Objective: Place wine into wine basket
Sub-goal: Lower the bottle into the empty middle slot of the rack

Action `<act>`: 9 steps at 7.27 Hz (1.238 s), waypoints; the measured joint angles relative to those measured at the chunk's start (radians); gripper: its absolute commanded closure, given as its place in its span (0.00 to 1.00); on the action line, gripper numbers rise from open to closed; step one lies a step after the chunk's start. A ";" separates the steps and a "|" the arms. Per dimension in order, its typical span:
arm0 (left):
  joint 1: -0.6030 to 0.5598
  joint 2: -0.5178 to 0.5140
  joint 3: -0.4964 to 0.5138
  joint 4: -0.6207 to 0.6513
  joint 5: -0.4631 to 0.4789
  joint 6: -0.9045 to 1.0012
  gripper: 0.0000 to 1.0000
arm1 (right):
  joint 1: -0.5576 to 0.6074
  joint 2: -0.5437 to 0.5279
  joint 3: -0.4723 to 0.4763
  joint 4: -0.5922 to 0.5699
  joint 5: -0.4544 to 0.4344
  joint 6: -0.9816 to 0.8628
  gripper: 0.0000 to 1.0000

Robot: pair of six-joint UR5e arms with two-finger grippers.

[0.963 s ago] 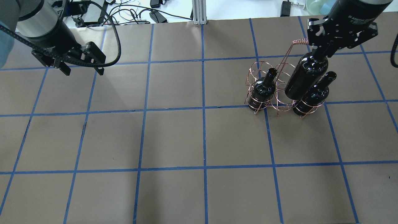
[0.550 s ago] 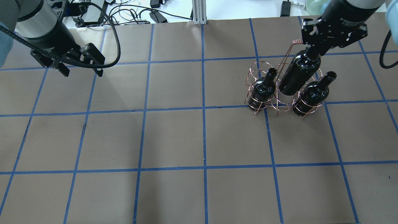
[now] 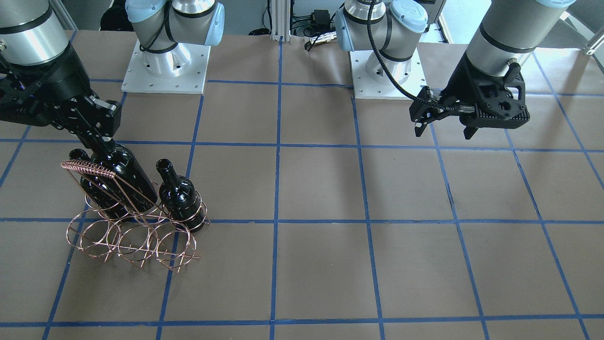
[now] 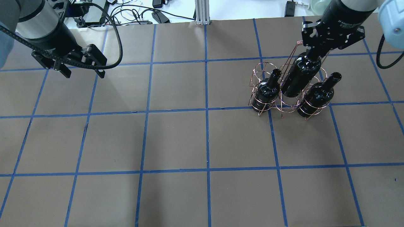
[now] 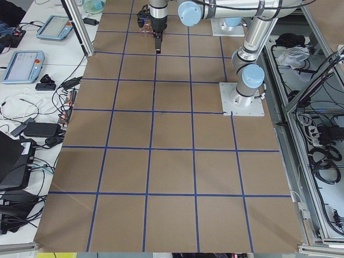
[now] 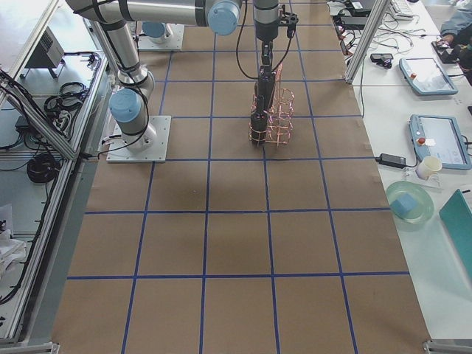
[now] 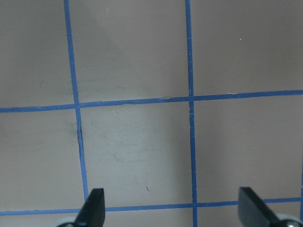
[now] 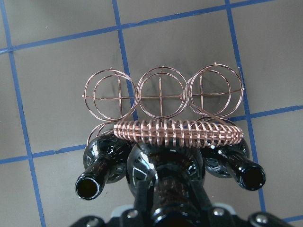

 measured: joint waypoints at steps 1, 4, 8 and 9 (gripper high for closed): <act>0.000 -0.001 0.000 0.000 -0.001 0.000 0.00 | 0.000 0.001 0.003 0.001 0.001 -0.003 1.00; 0.001 -0.003 -0.001 0.000 0.002 0.000 0.00 | 0.000 0.007 0.021 0.000 0.000 -0.040 1.00; 0.003 -0.003 -0.002 0.001 0.003 0.002 0.00 | -0.001 0.036 0.026 -0.005 -0.003 -0.057 1.00; 0.003 -0.003 -0.002 0.001 0.003 0.002 0.00 | -0.001 0.047 0.026 -0.007 -0.003 -0.058 1.00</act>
